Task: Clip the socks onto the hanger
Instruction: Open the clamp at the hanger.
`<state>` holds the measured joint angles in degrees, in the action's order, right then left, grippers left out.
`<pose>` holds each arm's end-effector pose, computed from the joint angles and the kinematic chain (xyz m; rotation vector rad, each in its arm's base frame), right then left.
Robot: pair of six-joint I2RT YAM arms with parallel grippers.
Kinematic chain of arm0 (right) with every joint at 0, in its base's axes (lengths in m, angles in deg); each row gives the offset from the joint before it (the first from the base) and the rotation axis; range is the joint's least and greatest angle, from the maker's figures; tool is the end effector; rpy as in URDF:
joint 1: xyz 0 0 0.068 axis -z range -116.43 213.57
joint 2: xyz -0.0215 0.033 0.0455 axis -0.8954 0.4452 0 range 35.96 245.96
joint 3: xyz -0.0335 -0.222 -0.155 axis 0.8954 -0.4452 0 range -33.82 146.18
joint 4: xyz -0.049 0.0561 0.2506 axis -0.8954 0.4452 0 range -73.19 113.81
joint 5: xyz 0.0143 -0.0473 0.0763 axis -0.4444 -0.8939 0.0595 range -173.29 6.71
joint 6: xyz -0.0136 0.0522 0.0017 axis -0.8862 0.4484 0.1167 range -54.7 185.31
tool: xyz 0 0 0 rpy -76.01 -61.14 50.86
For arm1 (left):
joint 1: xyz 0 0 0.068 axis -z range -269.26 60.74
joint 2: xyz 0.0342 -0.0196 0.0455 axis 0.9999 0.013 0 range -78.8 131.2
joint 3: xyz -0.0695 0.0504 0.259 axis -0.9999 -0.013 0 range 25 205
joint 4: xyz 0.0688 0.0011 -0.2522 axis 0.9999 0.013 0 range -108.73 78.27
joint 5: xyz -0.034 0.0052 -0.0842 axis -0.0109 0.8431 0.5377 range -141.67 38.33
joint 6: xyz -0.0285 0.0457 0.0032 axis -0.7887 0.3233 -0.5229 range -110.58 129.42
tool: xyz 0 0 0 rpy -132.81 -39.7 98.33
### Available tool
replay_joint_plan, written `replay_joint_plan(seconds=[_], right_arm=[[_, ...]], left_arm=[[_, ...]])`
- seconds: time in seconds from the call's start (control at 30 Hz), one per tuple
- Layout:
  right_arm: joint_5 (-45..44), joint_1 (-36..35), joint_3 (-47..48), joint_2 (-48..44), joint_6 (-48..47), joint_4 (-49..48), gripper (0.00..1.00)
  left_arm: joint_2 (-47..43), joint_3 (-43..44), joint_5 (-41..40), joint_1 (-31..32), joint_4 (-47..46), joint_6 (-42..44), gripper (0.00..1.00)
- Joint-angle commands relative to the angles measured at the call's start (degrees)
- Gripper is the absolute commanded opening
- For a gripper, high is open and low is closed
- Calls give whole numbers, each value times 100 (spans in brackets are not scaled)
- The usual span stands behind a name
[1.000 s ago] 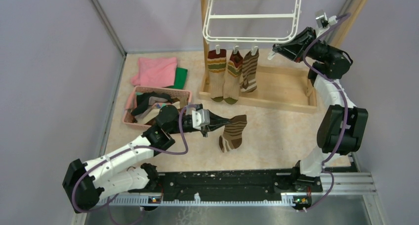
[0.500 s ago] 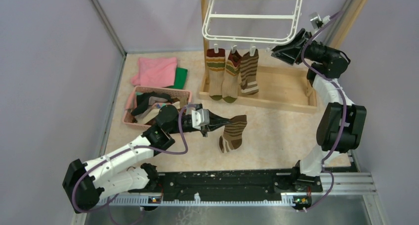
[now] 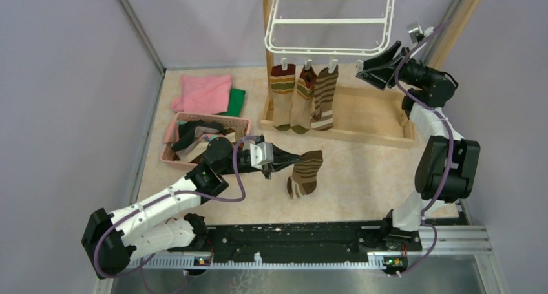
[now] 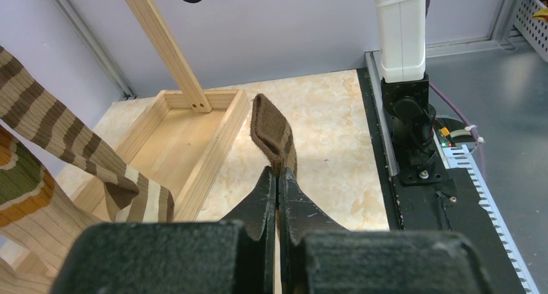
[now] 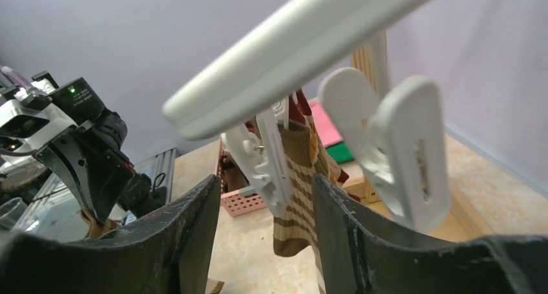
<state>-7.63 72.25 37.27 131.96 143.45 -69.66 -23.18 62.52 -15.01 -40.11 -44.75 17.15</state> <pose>0.3359 -0.0163 0.4000 -0.7083 1.3045 1.3293 0.1305 -0.1833 0.3264 1.1732 1.0100 -1.0362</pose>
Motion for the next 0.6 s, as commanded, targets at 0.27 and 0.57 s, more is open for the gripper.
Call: replay_joint_plan(seconds=[0.27, 0.57], right_arm=[[-547, 54, -653, -921, -1660, -1220, 68], [-674, -41, -292, -688, -1709, -1222, 68]], left_arm=[[-121, 110, 236, -27, -324, -33, 0], [-164, 124, 239, -23, -301, -28, 0]])
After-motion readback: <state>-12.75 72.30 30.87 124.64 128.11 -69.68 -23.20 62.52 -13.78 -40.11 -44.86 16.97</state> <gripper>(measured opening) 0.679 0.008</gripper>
